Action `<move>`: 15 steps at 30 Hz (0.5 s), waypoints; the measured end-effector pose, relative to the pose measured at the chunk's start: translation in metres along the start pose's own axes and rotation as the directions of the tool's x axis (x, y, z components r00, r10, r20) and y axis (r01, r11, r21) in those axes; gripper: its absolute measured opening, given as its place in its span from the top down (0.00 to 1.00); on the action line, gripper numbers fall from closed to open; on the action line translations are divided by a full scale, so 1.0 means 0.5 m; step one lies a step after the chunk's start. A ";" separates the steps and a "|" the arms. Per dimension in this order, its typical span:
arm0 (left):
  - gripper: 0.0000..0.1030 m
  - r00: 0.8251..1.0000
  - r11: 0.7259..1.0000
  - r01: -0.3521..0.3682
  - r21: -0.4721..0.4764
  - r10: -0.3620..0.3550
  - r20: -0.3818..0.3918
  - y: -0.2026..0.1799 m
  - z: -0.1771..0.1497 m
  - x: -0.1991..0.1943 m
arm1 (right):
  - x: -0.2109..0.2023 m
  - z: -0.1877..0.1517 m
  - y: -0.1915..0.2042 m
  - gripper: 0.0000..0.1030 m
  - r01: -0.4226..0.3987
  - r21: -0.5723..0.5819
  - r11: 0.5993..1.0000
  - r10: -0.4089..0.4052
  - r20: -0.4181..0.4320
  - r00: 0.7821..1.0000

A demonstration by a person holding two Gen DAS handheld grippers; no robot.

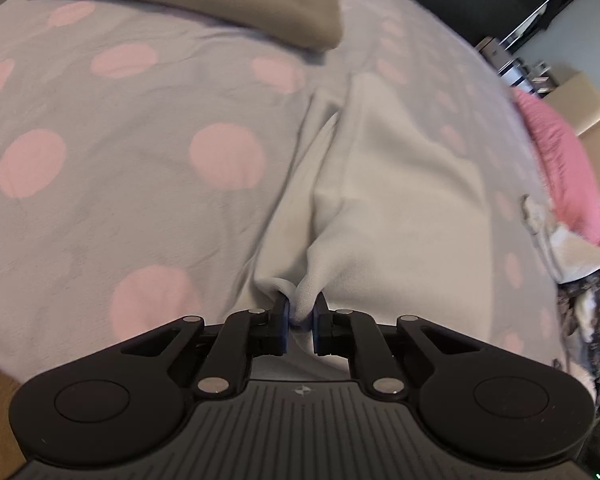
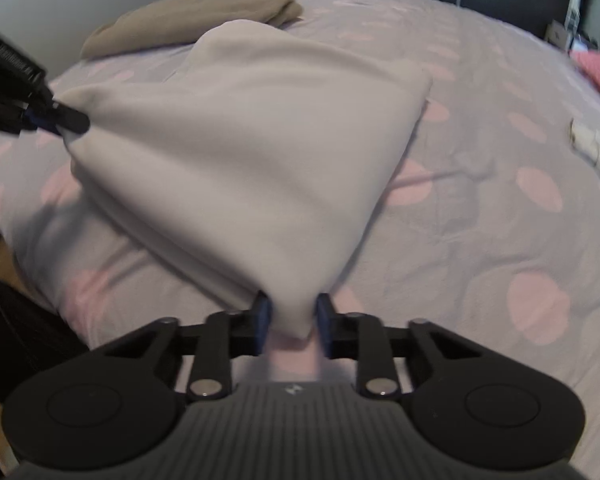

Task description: Fold clothes

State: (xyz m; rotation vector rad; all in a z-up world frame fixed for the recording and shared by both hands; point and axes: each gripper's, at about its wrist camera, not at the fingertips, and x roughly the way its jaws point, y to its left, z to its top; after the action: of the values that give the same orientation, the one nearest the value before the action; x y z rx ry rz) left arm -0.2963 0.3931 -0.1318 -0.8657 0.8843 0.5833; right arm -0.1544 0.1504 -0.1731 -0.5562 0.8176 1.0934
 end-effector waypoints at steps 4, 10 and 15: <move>0.91 0.994 0.997 -0.076 0.009 0.076 -0.075 0.010 -0.002 0.033 | 0.001 -0.015 -0.013 0.91 -0.004 0.021 1.000 0.005 -0.046 0.999; 0.66 0.994 0.992 -0.110 -0.059 0.111 0.010 0.026 -0.008 -0.004 | -0.013 -0.022 -0.041 0.93 -0.004 0.076 0.997 0.011 -0.087 0.996; 0.54 0.989 0.993 -0.057 -0.102 0.070 0.129 0.029 -0.003 -0.046 | -0.040 -0.024 -0.096 0.85 -0.041 0.249 0.968 0.055 -0.047 0.997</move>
State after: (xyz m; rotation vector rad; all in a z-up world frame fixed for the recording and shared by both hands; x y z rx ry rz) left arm -0.3199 0.3973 -0.1184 -0.8786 0.7693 0.7364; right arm -0.1182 0.1125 -0.1643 -0.3574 1.0028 1.0051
